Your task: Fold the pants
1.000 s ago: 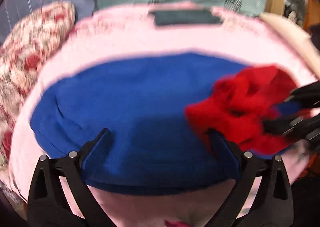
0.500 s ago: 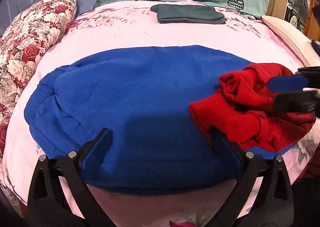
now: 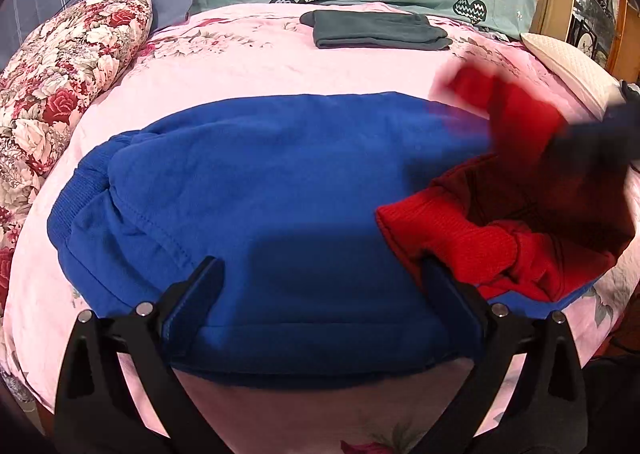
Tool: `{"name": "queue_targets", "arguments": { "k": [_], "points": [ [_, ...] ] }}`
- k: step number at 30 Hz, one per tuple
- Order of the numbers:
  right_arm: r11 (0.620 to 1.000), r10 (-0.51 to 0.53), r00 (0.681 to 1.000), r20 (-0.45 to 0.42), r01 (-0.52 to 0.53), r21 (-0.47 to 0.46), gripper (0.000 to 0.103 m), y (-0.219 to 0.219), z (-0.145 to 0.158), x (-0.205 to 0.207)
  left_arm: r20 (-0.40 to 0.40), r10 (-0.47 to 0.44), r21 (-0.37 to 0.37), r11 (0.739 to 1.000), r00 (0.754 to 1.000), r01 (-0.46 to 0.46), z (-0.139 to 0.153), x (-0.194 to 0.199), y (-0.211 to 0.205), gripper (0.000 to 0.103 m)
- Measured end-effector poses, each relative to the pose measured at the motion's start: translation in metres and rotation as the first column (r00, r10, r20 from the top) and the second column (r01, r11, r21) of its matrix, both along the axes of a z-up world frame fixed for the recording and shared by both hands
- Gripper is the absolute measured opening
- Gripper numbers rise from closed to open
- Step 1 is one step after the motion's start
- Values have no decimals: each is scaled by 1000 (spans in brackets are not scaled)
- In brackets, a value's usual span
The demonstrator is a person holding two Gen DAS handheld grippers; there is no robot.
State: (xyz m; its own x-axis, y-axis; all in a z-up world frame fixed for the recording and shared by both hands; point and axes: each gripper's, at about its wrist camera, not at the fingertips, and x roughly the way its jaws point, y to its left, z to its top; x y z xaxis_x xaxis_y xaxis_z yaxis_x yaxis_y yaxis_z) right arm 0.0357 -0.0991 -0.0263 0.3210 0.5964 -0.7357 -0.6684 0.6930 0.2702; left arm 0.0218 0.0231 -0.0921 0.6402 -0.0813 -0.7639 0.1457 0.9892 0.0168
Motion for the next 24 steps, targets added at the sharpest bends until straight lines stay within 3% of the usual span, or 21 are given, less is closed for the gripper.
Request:
{"name": "queue_targets", "arguments": {
  "k": [3, 7, 10, 15, 17, 18, 21, 24],
  "points": [
    [992, 27, 1000, -2, -27, -120, 15, 16, -31, -5, 0, -3, 13, 1000, 1000, 3, 1, -4, 2, 101],
    [990, 32, 996, 78, -21, -141, 39, 11, -20, -14, 3, -1, 23, 1000, 1000, 1, 3, -8, 5, 101],
    [982, 67, 990, 121, -44, -185, 48, 8, -20, -20, 4, 8, 20, 1000, 1000, -8, 4, -9, 7, 101],
    [954, 114, 989, 94, -83, -287, 48, 24, -48, -17, 0, 14, 21, 1000, 1000, -14, 3, -11, 9, 101],
    [961, 93, 992, 83, -68, -268, 26, 23, -52, -11, -3, 17, 23, 1000, 1000, -17, 3, -12, 9, 101],
    [972, 57, 996, 67, -40, -233, 20, 17, -48, -6, -2, 17, 22, 1000, 1000, -17, 4, -12, 10, 101],
    [982, -70, 990, 126, 90, -163, 17, -16, -22, -2, 5, 13, 18, 1000, 1000, -13, 7, -14, 11, 101],
    [962, -205, 953, 223, 239, -135, 17, -55, 9, -11, 14, 12, 6, 1000, 1000, -12, 9, -14, 11, 101]
  ]
}}
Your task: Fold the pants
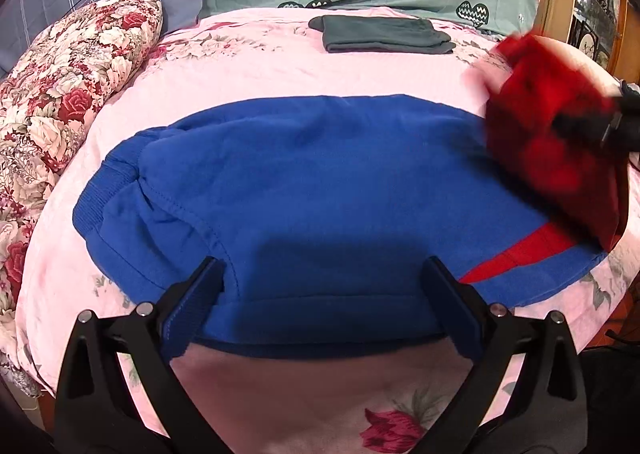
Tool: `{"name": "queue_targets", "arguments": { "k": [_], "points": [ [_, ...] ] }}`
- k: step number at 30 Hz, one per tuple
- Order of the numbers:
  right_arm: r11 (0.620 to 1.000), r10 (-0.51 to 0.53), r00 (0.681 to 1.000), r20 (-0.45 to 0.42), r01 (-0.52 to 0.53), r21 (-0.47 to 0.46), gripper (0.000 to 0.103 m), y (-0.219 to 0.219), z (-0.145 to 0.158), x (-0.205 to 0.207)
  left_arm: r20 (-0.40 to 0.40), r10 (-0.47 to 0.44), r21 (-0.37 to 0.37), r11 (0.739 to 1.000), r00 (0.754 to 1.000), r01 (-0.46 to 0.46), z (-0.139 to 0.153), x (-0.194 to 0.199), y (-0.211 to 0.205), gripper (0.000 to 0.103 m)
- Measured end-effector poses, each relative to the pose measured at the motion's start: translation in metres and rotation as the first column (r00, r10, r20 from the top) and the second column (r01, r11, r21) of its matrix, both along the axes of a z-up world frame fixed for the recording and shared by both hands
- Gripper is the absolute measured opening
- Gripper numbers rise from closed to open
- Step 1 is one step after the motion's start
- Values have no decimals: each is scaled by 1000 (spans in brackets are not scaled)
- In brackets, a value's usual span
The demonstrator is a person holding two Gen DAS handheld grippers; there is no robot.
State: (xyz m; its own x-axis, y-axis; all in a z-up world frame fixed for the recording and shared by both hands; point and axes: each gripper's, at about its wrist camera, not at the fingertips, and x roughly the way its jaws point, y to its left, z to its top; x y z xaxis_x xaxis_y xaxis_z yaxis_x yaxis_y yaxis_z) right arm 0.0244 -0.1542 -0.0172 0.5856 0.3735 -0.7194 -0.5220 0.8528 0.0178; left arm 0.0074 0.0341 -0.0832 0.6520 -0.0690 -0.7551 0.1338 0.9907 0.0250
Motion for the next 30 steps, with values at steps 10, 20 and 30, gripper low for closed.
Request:
{"name": "queue_targets", "arguments": {
  "k": [10, 20, 30],
  "points": [
    [995, 103, 986, -134, -101, 19, 27, 61, -48, 9, 5, 15, 7, 1000, 1000, -15, 3, -1, 4, 101],
    [898, 174, 974, -144, -97, 430, 57, -15, 4, -7, 131, -64, -17, 998, 989, 67, 63, -7, -7, 101],
    [968, -156, 951, -265, 201, 150, 41, -61, -48, -6, -81, -117, 112, 986, 990, 125, 2, 61, -85, 101]
  ]
}}
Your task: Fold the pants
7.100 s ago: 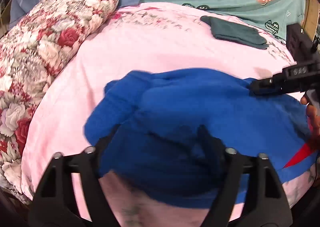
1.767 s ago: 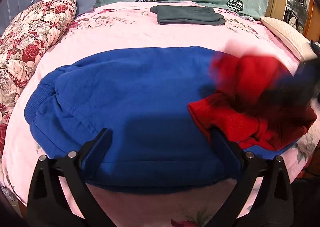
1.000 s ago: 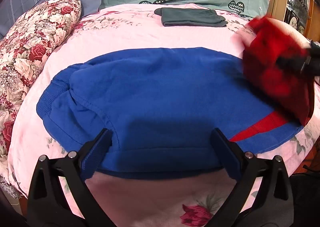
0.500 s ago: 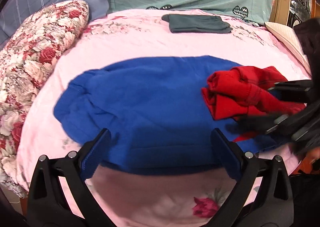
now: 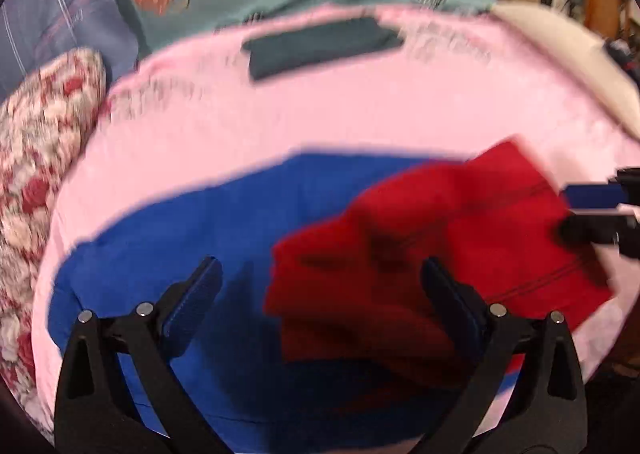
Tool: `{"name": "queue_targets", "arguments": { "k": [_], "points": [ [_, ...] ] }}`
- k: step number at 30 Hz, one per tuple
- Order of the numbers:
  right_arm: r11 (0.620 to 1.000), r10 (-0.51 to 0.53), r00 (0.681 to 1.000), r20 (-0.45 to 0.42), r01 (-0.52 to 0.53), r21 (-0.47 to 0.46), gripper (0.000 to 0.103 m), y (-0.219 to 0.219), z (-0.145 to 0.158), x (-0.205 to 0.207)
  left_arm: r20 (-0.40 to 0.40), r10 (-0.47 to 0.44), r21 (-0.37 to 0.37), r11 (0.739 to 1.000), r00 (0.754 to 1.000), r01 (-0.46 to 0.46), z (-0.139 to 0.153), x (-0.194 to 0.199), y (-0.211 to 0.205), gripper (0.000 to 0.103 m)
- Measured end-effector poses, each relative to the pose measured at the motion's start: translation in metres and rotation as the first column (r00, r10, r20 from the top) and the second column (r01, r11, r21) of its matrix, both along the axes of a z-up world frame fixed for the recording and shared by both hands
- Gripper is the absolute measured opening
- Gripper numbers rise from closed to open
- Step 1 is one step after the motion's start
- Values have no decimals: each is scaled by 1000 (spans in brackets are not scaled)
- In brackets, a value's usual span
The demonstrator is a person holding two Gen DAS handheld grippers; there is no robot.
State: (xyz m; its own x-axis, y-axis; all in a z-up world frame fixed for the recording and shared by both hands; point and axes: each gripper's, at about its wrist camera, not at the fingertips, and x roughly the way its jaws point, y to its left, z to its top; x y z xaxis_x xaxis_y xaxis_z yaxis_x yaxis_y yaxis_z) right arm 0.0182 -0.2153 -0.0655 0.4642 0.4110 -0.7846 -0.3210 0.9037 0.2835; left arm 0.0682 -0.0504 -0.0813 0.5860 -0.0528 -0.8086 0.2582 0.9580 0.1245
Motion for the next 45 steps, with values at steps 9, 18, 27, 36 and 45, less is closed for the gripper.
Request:
{"name": "queue_targets", "arguments": {
  "k": [9, 18, 27, 36, 45],
  "points": [
    [994, -109, 991, 77, 106, 38, 82, -30, 10, 18, -16, 25, -80, 996, 1000, -26, -7, -1, 14, 101],
    [992, 20, 999, -33, -15, 124, 13, -8, -8, 61, -12, 60, -94, 994, 998, -61, -7, -1, 15, 101],
    [1000, -15, 987, 162, 19, -22, 11, -33, 56, 87, -3, 93, -151, 984, 996, -92, 7, 51, -29, 101],
    [979, -146, 988, 51, 152, -136, 30, -85, -5, 105, -76, 85, -174, 980, 993, -97, -5, 66, -41, 101],
    [986, 135, 970, 203, -112, -119, 46, -3, 52, 41, -96, 101, -274, 954, 990, -124, 6, 39, 4, 101]
  ]
}}
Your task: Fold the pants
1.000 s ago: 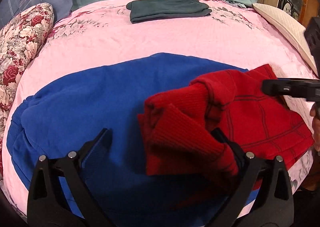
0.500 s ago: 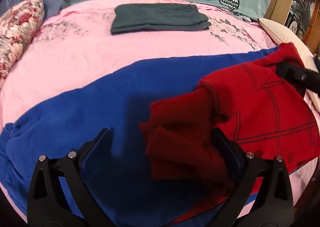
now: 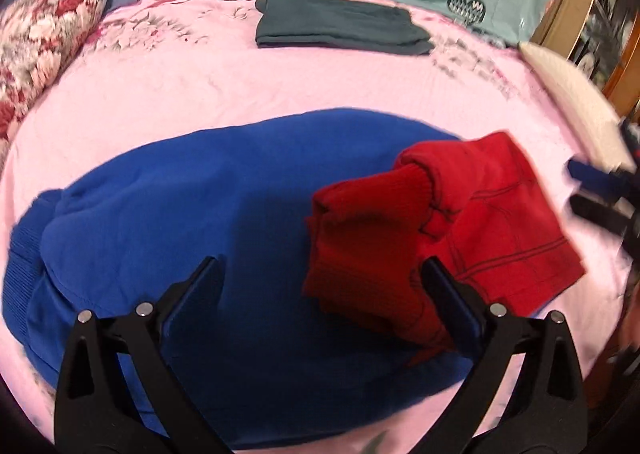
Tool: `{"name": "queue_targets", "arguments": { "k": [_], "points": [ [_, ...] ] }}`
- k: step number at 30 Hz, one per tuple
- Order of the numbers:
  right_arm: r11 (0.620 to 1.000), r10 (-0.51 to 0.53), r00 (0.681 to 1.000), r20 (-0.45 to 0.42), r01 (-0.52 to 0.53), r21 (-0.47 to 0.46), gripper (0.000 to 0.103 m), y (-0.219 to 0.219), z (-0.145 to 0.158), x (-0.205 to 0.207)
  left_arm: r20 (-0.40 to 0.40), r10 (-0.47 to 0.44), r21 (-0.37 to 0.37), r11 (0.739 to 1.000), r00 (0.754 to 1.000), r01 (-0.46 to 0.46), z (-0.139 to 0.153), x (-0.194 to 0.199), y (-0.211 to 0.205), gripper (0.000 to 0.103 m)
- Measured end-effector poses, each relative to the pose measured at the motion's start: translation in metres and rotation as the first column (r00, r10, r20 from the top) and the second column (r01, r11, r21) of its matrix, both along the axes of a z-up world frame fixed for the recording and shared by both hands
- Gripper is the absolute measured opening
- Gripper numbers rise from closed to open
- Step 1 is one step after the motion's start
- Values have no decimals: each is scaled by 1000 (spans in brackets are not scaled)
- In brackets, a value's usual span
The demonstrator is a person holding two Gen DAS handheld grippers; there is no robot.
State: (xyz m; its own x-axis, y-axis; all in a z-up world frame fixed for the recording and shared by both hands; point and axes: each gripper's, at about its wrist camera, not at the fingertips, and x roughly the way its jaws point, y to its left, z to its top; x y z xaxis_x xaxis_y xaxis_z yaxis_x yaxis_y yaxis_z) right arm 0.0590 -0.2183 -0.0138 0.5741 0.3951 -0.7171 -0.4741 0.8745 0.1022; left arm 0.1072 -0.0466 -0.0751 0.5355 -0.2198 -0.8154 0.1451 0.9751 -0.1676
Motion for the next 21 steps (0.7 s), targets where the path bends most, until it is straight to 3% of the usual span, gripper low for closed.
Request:
{"name": "queue_targets", "arguments": {
  "k": [3, 6, 8, 13, 17, 21],
  "points": [
    [998, -36, 999, -36, 34, -49, 46, 21, -12, 6, 20, -12, -48, 999, 1000, 13, 3, 5, 0, 101],
    [978, -168, 974, -152, 146, -147, 41, 8, -51, 27, -3, 5, -33, 999, 1000, -5, 1, 21, 4, 101],
    [974, -198, 962, -189, 171, -150, 41, -7, -68, 30, -16, 8, -79, 997, 1000, -10, 6, 23, 12, 101],
    [975, -201, 970, -134, 184, -126, 41, -13, -59, 21, 54, 32, -10, 999, 998, -31, 26, -2, 36, 101],
    [998, -60, 998, -19, 59, -28, 48, 13, -22, -7, 58, 68, 78, 994, 996, -73, 22, -27, 64, 101],
    [986, 118, 991, 66, -109, -125, 56, 62, -16, -26, 39, 95, 124, 987, 995, -99, 11, -43, 85, 101]
  ]
}}
